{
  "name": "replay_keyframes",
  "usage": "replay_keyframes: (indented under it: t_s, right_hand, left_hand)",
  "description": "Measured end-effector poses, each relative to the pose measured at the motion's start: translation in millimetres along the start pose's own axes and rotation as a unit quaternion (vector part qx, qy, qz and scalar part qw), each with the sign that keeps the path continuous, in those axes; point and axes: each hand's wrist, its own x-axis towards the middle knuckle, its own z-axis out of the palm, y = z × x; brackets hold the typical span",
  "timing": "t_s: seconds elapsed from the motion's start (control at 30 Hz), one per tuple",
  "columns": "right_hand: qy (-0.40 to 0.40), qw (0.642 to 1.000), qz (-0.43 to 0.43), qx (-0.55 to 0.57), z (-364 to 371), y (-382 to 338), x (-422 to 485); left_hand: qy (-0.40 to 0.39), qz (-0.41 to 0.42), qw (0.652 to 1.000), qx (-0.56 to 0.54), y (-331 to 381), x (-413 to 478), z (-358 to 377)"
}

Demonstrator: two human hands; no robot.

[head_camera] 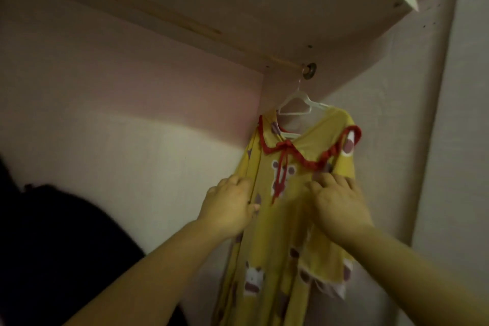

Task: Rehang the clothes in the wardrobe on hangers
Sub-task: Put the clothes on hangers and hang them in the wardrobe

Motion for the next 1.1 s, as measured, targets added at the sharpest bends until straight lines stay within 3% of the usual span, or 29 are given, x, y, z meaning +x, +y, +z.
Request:
replay_keyframes:
  t_s: [0.23, 0.43, 0.77, 0.9, 1.1]
  right_hand:
    - [-0.084, 0.993, -0.009, 0.087, -18.7, -6.6, -191.1]
    - [-0.177, 0.974, 0.038, 0.139, -43.1, 5.7, -344.7]
    - [-0.252, 0.922, 0.27, 0.113, -131.0, 41.4, -565.8]
    - [-0.285, 0.882, 0.367, 0.078, -187.8, 34.6, -661.9]
    - [-0.307, 0.805, 0.506, 0.021, -300.6, 2.3, -814.1]
  left_hand:
    - [-0.093, -0.035, 0.995, 0.023, 74.3, -139.7, -18.8]
    - [-0.167, 0.011, 0.985, -0.03, 141.2, -253.2, -20.1]
    - [-0.314, 0.117, 0.942, -0.028, 244.7, -387.2, -15.9]
    - [-0.337, 0.204, 0.918, -0.048, 296.5, -449.6, -27.2]
    - [-0.366, 0.352, 0.85, -0.141, 394.6, -566.9, -60.4]
